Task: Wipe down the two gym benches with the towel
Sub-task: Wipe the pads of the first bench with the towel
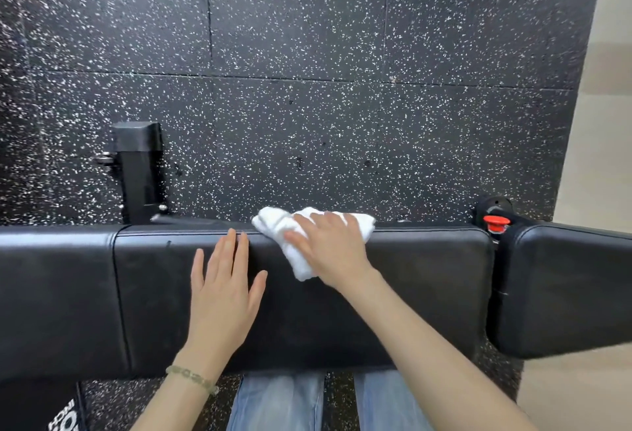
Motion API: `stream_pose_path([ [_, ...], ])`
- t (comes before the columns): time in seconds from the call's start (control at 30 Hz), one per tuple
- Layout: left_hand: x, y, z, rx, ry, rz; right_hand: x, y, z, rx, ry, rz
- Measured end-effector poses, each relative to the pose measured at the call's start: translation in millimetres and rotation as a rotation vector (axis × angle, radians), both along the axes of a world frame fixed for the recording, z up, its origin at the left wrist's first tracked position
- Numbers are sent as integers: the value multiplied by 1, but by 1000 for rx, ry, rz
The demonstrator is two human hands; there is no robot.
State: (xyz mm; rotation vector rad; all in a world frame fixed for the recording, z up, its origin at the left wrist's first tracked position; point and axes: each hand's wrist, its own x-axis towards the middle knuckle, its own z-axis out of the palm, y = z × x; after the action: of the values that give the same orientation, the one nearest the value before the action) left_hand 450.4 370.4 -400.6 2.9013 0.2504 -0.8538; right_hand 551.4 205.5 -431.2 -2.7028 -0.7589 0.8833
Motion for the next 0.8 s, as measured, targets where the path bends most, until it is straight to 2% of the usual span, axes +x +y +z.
stream_pose_path([
  [0.1,0,4,0,-9,6,-15,10,-45,6,-51,-42,-52],
  [0.27,-1,4,-1,-13,5,-31,30,-136,7,-309,-71,-26],
  [0.3,-1,3,0,-11,6,-27,29,-149,3,-346,-95,-78],
  [0.4,0,-2,0,-8,2,7,17,-171,-6,-248,-158,-413],
  [0.57,0,-8,0,12,17,46,-15,-170,-23,-274,-194,-719],
  [0.67,1,-12,0,19,40,72,-28,-167,-13,-230,-155,-811],
  [0.8,1,-18,-1,34,73,110,-27,-165,-4,-239,-105,-786],
])
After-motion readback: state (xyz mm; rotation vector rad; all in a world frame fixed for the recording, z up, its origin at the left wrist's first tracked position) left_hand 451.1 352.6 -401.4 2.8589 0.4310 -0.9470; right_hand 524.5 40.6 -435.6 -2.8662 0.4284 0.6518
